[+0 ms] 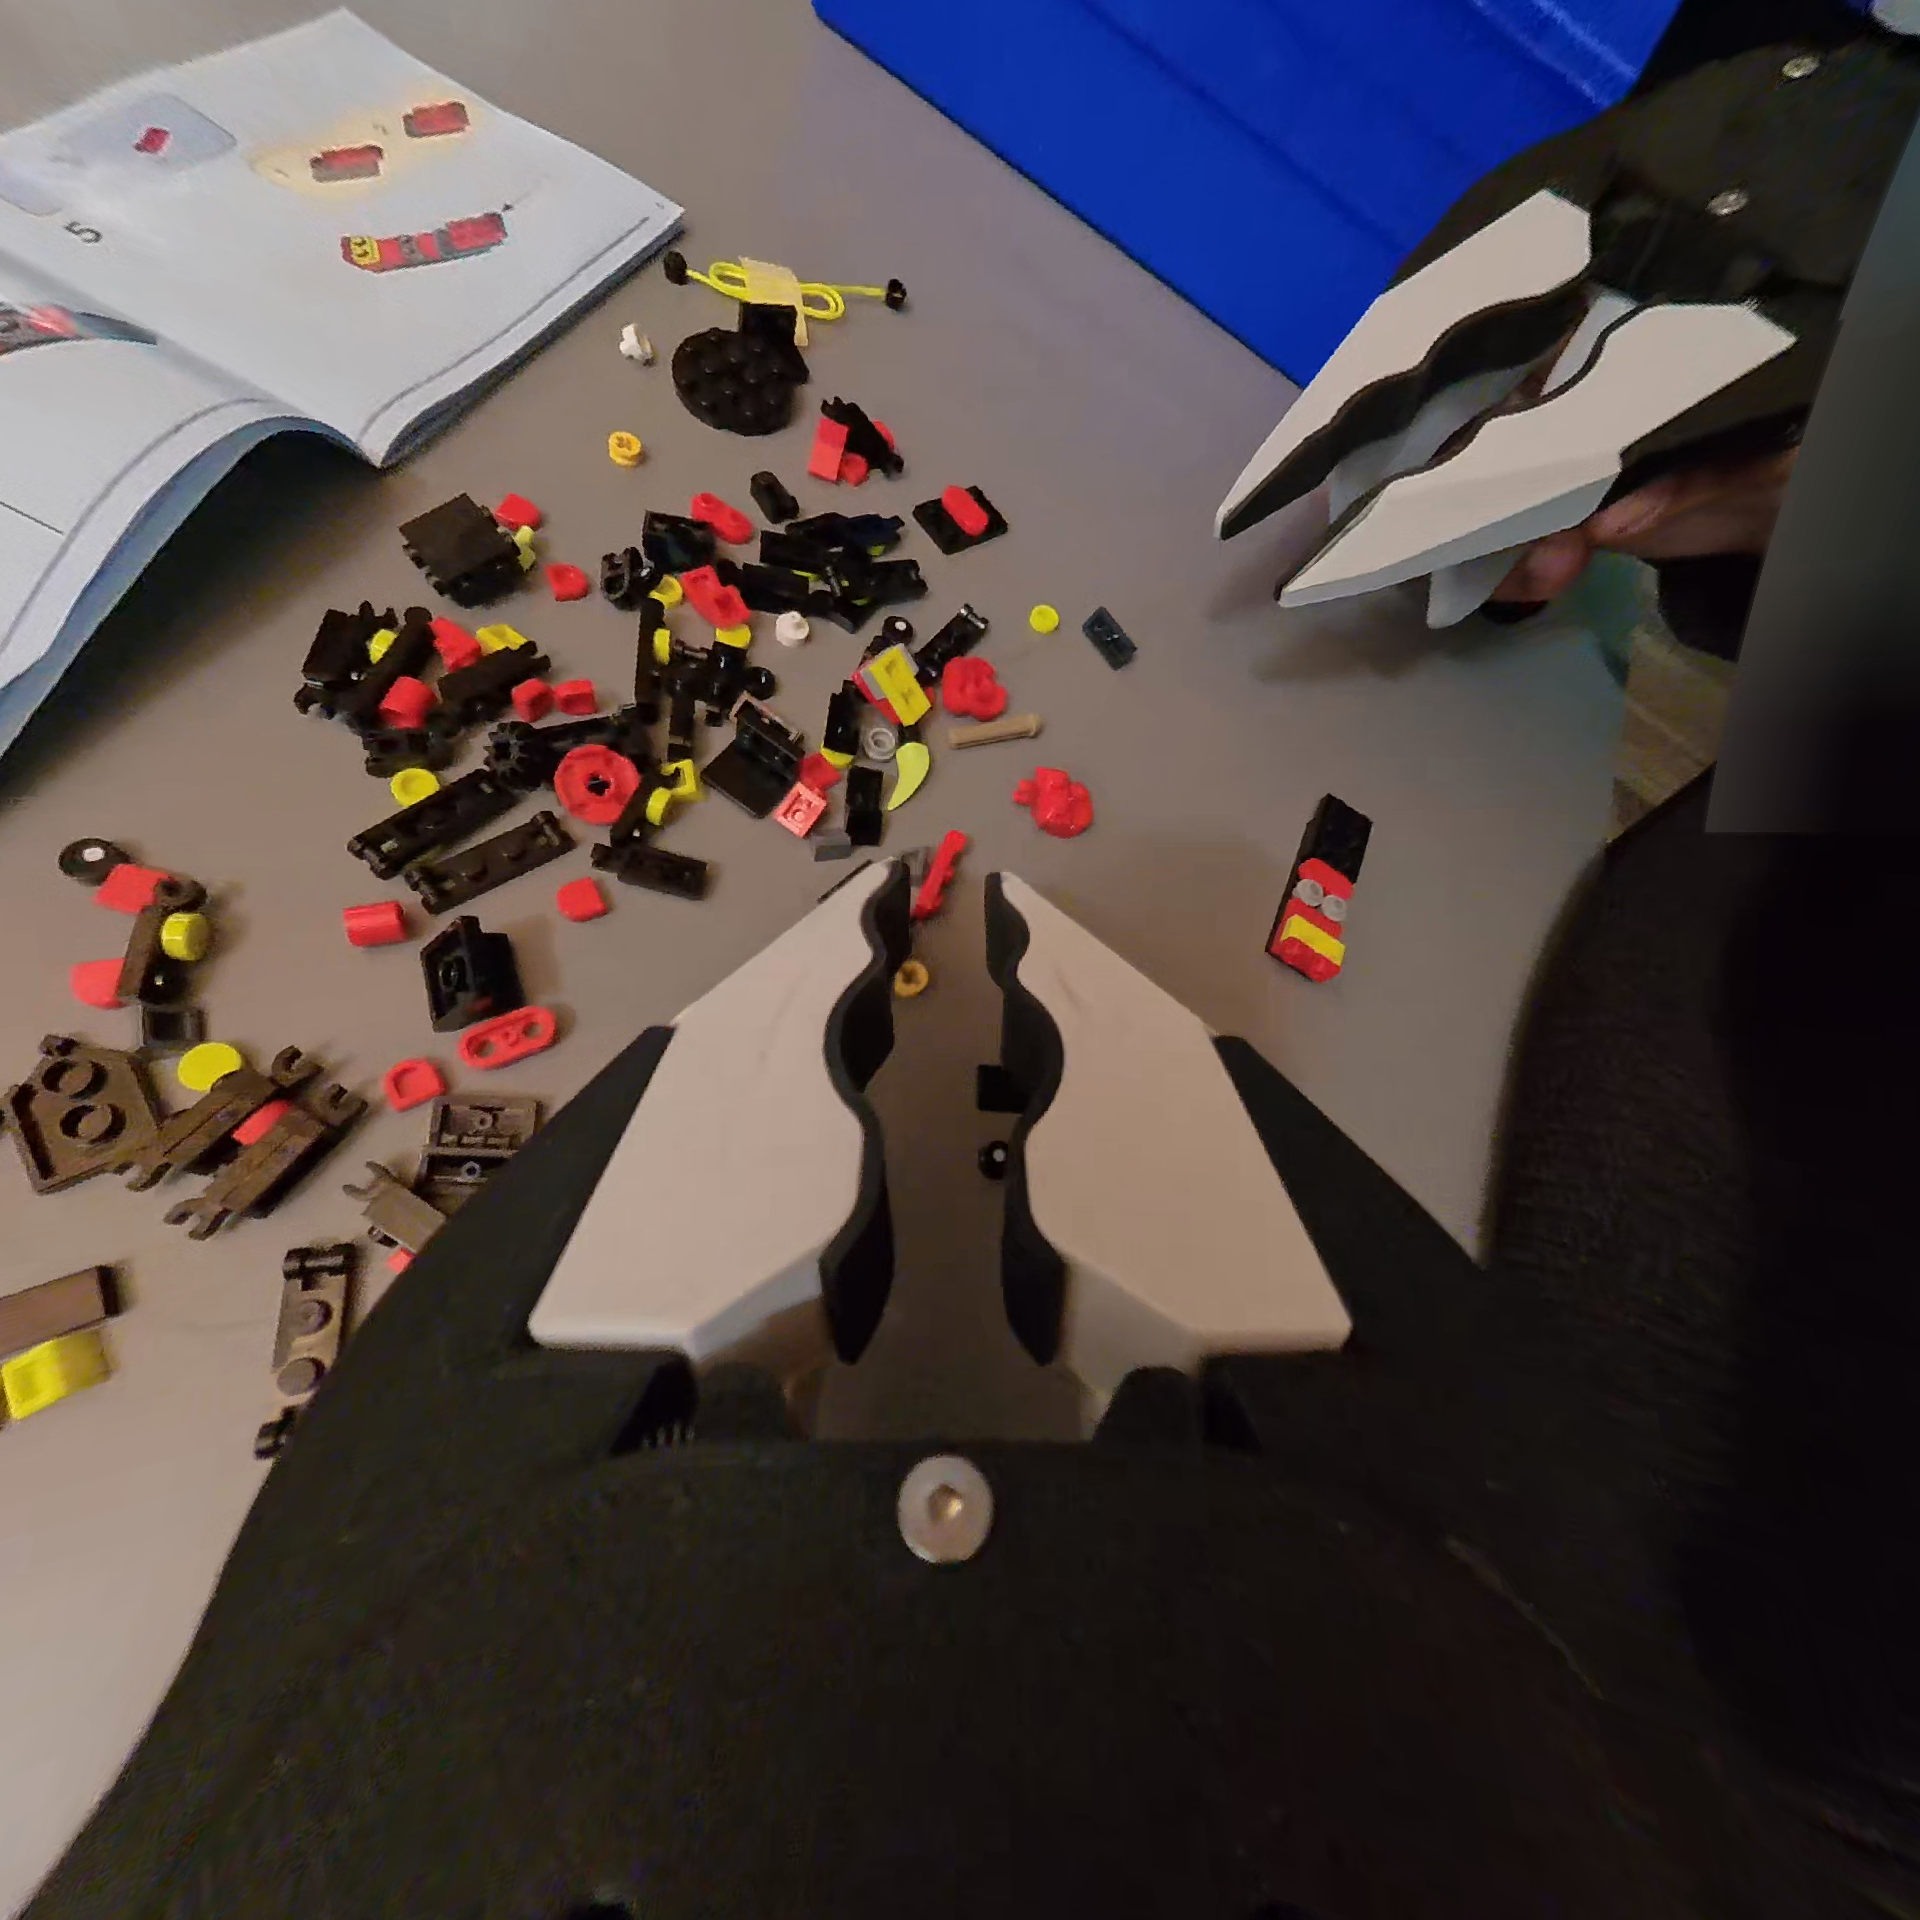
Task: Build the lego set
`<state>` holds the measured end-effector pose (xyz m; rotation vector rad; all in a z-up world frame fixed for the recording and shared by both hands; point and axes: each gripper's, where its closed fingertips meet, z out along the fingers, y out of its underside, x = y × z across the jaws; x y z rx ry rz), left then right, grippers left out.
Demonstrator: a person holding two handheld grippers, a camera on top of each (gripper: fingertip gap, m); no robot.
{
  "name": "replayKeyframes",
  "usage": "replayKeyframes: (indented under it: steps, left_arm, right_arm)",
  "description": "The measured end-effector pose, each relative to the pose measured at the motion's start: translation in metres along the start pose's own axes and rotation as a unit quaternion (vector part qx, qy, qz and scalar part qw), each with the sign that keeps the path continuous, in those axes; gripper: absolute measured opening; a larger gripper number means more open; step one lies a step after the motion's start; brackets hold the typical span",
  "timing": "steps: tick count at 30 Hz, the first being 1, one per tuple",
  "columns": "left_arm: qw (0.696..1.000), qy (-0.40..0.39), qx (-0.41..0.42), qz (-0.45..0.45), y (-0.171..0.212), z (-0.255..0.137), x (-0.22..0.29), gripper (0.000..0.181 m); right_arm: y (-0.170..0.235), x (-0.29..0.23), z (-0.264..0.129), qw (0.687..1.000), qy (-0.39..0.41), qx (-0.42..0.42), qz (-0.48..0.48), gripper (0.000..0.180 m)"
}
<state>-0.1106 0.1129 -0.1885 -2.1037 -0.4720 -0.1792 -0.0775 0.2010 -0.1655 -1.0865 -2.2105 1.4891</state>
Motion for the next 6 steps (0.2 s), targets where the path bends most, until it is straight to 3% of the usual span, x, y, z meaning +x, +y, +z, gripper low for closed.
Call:
replayKeyframes:
  steps: [6]
  left_arm:
    - [1.000, -0.003, -0.010, 0.004, 0.0052, 0.0062, -0.0007, 0.015]
  right_arm:
    - [0.0022, 0.0000, 0.0011, 1.000, 0.000, -0.006, -0.002, 0.018]
